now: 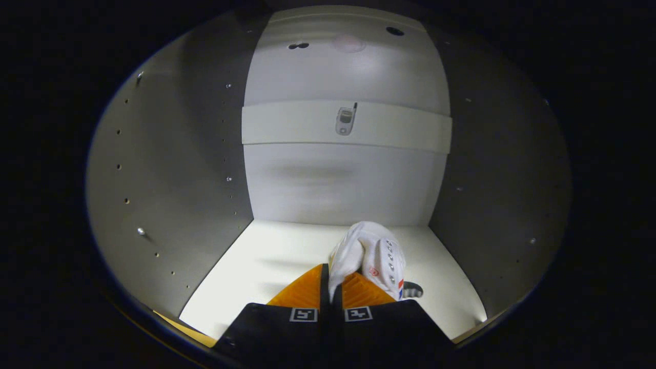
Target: Open the shoe cabinet door, grab the shoes and put them into the shoe cabinet, then close the shoe cabinet door.
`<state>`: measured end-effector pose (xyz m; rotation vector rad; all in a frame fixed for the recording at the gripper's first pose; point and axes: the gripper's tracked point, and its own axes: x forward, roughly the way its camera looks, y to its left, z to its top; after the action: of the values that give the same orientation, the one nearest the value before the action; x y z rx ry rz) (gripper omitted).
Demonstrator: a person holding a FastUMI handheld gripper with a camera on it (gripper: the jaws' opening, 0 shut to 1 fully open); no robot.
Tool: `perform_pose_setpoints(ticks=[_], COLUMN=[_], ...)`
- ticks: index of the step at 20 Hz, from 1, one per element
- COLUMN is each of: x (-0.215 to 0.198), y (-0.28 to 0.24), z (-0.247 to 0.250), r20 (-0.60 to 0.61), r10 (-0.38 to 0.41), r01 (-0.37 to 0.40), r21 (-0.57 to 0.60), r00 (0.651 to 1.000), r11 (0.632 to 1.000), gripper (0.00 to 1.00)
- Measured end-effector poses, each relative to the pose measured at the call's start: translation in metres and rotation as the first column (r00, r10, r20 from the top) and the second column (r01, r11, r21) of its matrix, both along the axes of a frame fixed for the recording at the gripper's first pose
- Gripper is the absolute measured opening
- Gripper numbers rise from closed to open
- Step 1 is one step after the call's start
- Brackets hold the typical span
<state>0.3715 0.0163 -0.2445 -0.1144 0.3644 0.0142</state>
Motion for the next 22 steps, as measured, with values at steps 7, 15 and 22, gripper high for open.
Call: perform_pose_setpoints(ticks=[7,15,22], x=[-0.004,-0.024,-0.065], y=[-0.005,-0.011,-0.006], z=[-0.007,-0.001,0.029], r20=[-0.045,-0.072,-0.026], r10=[-0.001,-0.037,-0.038], r01=[0.003,0.038,0.039], r21=[0.04,0.018,0.038], r00=[0.999,0.997,0.999], r11=[0.999,0.999,0.998], gripper=[0.04,0.17,0.51])
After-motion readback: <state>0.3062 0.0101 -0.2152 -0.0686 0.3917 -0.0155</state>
